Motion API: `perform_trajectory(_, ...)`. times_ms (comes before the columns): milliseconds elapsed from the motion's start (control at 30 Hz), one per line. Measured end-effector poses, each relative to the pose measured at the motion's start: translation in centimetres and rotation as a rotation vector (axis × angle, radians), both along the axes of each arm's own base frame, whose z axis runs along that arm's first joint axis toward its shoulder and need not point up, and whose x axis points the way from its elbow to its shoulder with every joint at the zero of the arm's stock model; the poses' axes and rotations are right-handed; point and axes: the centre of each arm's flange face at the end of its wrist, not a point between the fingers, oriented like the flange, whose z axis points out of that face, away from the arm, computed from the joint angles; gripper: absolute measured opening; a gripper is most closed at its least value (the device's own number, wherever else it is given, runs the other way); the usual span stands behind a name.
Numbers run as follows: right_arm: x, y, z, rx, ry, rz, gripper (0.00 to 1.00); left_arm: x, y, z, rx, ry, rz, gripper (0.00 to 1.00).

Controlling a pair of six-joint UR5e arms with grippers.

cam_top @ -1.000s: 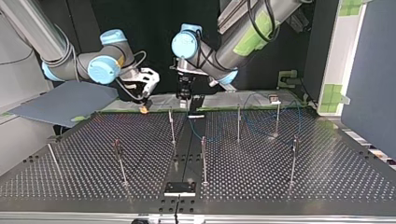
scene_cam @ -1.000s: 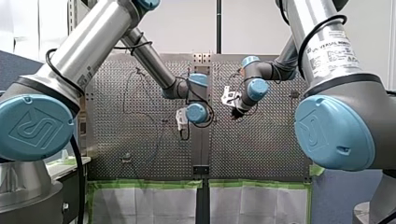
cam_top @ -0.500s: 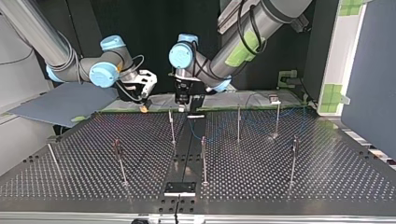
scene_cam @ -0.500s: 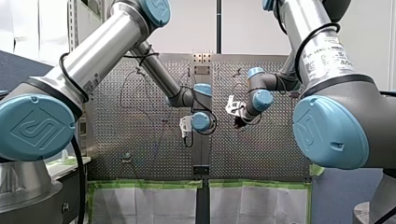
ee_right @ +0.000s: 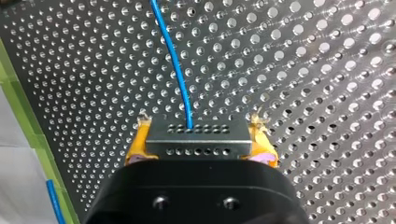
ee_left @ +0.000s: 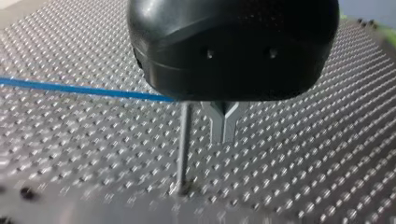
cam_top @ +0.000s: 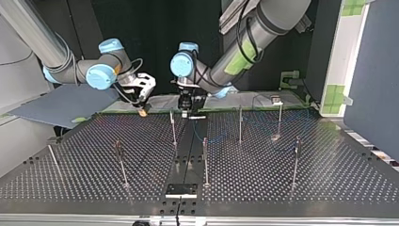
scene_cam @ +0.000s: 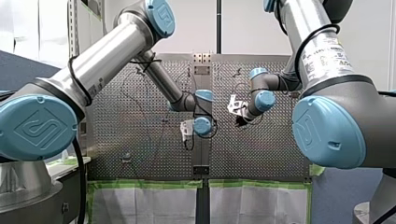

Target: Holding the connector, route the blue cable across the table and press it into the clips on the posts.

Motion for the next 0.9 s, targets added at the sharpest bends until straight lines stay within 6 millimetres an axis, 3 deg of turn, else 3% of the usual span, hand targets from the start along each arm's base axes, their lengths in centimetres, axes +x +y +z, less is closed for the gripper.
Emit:
perform_trajectory(333,-0.5,-1.2,0.6,-0.018,-0.011,-0.015,0.0,2.4,1.0,1.2,0.001,-0.016,0.008,0.0)
perform_trajectory(700,-1.1,-4.0,0.2,-0.026,-0.029,-0.04,0.0,4.8,1.7,3.1,0.011,-0.015,0.003,0.0)
perform_trajectory(767,-1.2,-4.5,0.4,-0.03,-0.036,-0.046,0.0,5.1,2.0,3.2,0.017,-0.012,0.009,0.11)
perform_trajectory(800,-1.3,-4.7,0.5,-0.032,-0.038,-0.048,0.0,5.2,2.1,3.2,0.021,-0.01,0.011,0.11)
perform_trajectory(867,-1.4,-5.0,0.7,-0.036,-0.042,-0.05,0.0,5.3,2.4,3.1,0.031,-0.004,0.014,0.38)
perform_trajectory(900,-1.5,-5.1,0.7,-0.037,-0.043,-0.05,0.0,5.3,2.5,3.1,0.036,-0.001,0.015,0.38)
